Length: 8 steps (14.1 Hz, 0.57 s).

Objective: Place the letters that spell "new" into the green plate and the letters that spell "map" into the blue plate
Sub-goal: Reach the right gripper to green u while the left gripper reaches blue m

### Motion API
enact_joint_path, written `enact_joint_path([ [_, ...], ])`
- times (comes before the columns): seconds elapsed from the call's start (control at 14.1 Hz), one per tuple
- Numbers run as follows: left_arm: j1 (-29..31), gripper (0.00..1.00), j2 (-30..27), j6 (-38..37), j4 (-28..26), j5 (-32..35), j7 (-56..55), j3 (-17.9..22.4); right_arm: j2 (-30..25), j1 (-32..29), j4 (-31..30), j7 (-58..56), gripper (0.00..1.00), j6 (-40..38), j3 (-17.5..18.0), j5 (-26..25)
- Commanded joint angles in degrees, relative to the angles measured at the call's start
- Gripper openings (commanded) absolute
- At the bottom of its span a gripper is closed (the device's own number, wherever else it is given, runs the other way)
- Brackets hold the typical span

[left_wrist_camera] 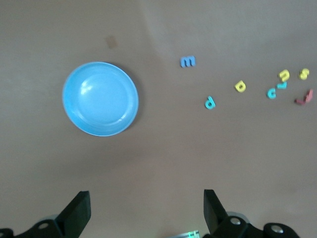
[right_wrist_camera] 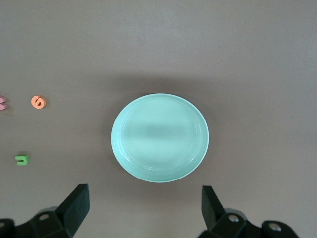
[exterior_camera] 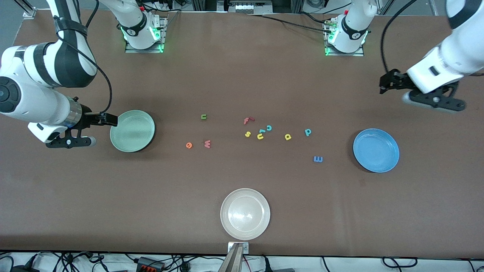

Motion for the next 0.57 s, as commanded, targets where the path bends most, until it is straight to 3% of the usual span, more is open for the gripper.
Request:
enact_joint_path([
  [0.0, -0.49, 1.0, 5.76, -0.63, 1.75, 0.0, 6.53, -2.63, -1.03, -0.07, -0.61, 0.78, 1.0, -0.51, -0.22, -0.48],
  [0.14, -0.4, 1.0, 9.1, 2.95, 0.97, 0.18, 12.84, -5.43, -0.94, 0.8, -2.88, 0.96, 1.0, 1.58, -0.14, -0.31],
  [0.5, -2.24, 1.0, 17.98, 13.23, -1.14, 1.84, 32.19, -6.06, 0.72, 14.4, -13.87, 14.27, 1.0, 16.78, -0.13, -0.04],
])
